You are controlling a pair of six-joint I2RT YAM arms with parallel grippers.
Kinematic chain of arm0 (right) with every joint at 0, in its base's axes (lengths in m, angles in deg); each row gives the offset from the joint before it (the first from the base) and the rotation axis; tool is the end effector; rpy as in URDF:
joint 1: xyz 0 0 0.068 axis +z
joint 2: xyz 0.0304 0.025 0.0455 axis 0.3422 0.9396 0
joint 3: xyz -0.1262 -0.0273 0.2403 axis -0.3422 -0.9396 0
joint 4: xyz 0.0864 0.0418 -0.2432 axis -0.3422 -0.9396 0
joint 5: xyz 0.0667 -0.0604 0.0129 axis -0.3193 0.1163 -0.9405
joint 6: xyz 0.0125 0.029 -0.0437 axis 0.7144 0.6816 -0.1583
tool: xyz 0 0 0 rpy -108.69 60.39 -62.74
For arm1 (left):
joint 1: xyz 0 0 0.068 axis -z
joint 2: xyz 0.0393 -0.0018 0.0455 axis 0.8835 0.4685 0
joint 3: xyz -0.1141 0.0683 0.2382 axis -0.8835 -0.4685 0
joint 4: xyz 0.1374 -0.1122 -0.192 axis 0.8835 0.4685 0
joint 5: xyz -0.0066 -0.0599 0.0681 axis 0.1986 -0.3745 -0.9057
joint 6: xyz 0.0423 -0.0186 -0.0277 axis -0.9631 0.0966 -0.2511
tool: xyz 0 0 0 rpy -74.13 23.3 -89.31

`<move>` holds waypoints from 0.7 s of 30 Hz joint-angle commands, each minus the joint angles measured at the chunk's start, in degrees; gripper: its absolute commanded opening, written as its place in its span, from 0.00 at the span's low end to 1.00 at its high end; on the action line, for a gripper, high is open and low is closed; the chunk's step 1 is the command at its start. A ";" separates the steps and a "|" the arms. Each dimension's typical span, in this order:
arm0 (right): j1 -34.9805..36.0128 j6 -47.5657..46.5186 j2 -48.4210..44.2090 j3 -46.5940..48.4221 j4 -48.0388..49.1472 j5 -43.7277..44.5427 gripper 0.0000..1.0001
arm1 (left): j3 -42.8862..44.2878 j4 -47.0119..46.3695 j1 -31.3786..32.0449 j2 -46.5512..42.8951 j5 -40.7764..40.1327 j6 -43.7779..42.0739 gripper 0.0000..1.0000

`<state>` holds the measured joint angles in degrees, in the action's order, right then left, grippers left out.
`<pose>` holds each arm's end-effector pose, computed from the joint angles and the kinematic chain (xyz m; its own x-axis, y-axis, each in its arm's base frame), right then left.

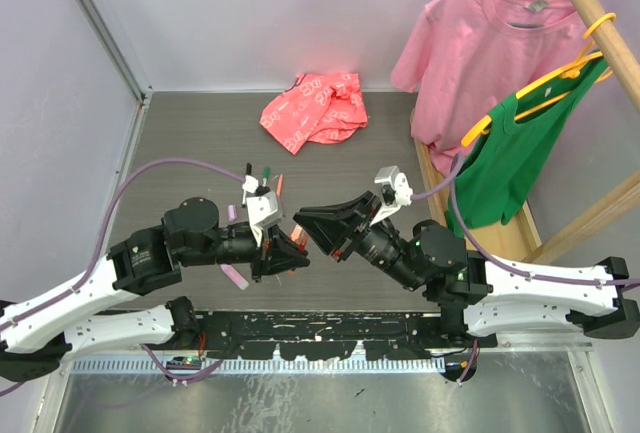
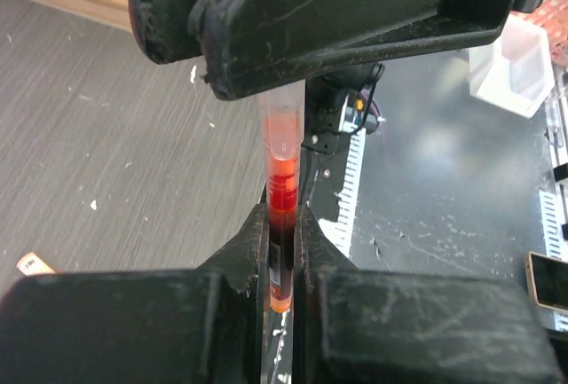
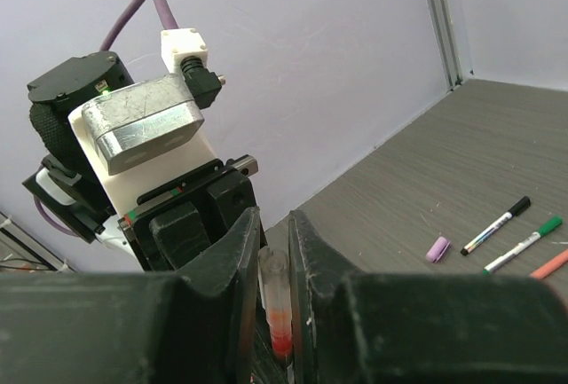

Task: Insert the pens into the pen caps
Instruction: Press the pen cap onto the pen.

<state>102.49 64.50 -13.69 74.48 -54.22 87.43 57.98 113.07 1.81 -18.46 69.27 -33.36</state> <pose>0.0419 0.2015 0.4060 -0.2370 0.3959 -0.8872 -0.8097 0.4241 0.4056 0.0653 -0.1548 0.3958 -0.2878 0.1373 -0.9478 0.9417 0.2205 -0.2540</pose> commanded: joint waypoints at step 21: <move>6.29 -4.60 -0.75 3.58 -23.37 6.61 0.15 | 4.08 -14.63 -0.99 2.76 -1.43 0.55 0.00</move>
<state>106.07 65.14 -15.07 76.23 -63.33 96.91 59.62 117.38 1.99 -14.78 70.54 -34.15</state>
